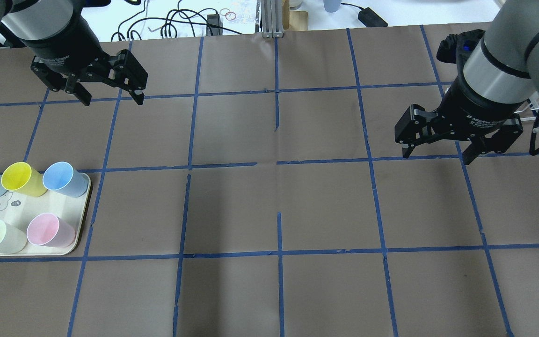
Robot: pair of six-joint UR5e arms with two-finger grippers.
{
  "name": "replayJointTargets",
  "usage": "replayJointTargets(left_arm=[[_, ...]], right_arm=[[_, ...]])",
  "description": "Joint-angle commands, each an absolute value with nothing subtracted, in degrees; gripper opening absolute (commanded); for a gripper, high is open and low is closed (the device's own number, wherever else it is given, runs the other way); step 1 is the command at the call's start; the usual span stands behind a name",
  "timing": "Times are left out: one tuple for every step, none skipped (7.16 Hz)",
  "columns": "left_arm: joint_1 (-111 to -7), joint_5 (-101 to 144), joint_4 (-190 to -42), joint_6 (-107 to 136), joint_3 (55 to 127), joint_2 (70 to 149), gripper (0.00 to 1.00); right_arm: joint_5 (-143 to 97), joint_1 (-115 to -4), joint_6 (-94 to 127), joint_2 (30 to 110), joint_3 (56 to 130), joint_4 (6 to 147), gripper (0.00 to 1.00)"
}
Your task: Transfer IKEA cup to right arm and place on rack
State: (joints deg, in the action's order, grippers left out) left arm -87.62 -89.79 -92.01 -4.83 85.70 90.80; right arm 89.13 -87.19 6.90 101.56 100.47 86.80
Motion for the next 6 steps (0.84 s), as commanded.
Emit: replayJointTargets(left_arm=[[-87.54,-89.82,-92.37,-4.83,85.78,90.62,1.0],[-87.1,-90.09,-92.55,-5.79,86.83,89.75,1.0],[-84.32,-90.61,-95.33,-7.11,87.27,89.04,1.0],[-75.67,-90.01,-96.75,-14.17,87.36,89.03,1.0],[-68.02,-90.0,-96.85,-19.63,87.71,89.21,1.0],[-61.33,-90.17,-96.42,-27.43,88.5,90.17,1.0]], right_arm=[[88.51,-87.19,6.68,101.86,100.11,87.62,1.0],[88.42,-87.19,6.59,102.04,100.11,87.71,1.0],[88.5,-87.19,6.94,102.13,100.11,87.71,1.0],[88.24,-87.19,7.2,102.13,100.11,87.71,1.0],[88.5,-87.19,7.12,102.13,100.02,87.71,1.0],[88.24,-87.19,7.12,102.13,100.11,87.71,1.0]])
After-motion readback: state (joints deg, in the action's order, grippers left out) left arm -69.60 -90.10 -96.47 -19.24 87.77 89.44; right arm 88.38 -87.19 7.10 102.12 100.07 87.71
